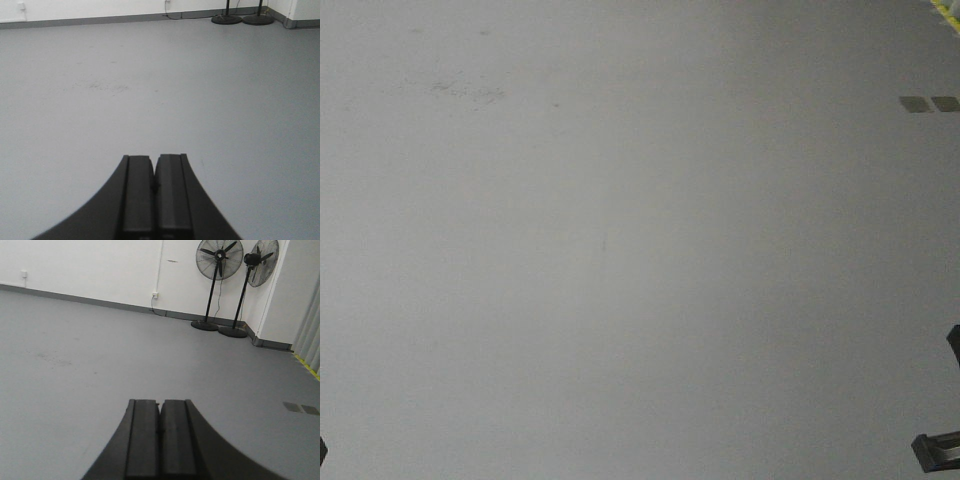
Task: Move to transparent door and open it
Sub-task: 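Drive the base and turn toward the glass sliding door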
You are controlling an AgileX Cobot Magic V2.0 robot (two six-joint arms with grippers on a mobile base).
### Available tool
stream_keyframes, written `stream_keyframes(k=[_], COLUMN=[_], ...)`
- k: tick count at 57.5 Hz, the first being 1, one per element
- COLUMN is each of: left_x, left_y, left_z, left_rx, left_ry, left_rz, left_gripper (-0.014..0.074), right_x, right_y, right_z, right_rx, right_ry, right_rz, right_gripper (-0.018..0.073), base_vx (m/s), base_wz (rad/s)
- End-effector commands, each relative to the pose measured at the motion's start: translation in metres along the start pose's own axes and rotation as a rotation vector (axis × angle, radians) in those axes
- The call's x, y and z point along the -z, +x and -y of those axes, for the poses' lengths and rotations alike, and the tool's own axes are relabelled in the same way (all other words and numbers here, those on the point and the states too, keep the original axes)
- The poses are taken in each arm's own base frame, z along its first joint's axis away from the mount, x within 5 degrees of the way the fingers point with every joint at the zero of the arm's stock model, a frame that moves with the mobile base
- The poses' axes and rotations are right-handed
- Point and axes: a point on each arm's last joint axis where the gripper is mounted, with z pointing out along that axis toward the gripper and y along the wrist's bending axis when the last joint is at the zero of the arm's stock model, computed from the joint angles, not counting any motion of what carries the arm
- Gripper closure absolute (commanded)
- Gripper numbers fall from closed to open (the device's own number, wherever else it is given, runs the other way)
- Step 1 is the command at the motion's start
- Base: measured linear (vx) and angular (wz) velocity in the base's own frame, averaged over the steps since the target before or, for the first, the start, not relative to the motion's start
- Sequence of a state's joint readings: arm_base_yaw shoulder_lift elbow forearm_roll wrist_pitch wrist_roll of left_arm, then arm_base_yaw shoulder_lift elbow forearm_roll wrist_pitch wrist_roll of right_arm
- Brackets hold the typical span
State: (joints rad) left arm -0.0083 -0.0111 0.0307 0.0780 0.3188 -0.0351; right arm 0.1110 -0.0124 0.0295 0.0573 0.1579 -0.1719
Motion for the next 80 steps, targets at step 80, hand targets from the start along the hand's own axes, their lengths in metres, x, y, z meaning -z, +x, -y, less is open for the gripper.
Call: stream_keyframes(k=[80], left_x=[0.0002], left_y=[-0.0042], left_z=[0.0005], left_rx=[0.009], left_ry=[0.006], left_rz=[0.079], left_gripper=[0.0602], right_x=[0.0011], right_y=[-0.0071], right_z=[0.0016], right_rx=[-0.003], right_ry=[0.022], right_rz=[0.095], right_gripper=[0.0564], base_vx=[0.33], base_wz=[0.15])
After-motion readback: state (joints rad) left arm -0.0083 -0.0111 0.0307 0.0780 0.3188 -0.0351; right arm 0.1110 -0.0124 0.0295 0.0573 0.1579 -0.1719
